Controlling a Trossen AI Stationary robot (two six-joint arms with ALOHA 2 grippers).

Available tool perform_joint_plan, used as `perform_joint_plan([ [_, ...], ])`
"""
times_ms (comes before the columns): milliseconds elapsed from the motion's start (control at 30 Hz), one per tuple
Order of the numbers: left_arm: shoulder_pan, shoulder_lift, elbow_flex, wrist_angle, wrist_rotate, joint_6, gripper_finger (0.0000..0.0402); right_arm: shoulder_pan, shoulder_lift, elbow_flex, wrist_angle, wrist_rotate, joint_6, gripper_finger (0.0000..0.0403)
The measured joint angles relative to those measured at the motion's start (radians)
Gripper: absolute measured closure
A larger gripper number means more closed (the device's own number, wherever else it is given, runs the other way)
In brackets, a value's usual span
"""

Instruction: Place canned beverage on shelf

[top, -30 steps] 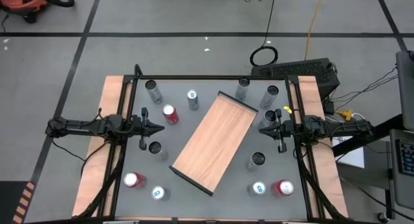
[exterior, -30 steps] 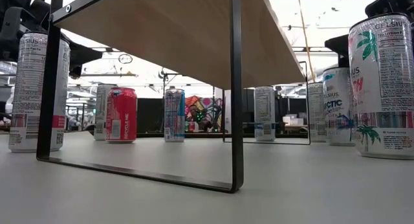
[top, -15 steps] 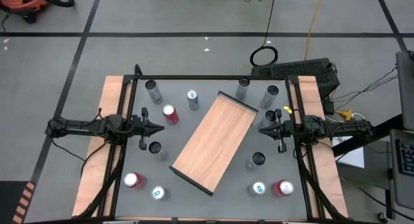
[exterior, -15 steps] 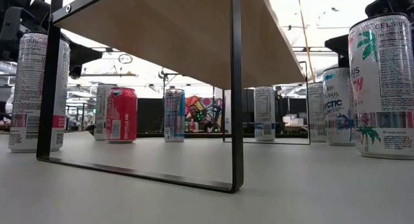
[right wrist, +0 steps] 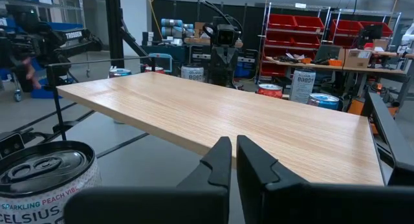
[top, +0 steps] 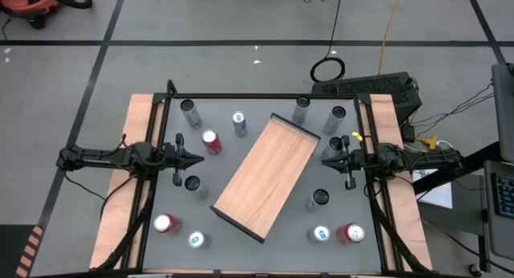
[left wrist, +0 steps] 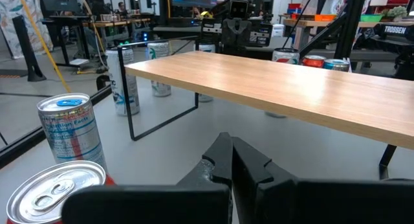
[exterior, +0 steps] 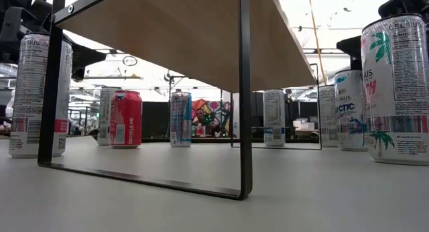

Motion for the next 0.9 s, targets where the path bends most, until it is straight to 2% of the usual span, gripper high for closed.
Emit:
perform_joint_plan([
  [700, 0.000, 0.012, 0.003, -0.003, 0.023, 0.027, 0.0402, 0.000, 0.000, 0.000, 0.000, 0.000, 0.000, 0.0403],
  [900, 0.000, 0.014, 0.047, -0.006, 0.023, 0.027, 0.0402, 0.000, 0.000, 0.000, 0.000, 0.000, 0.000, 0.0403],
])
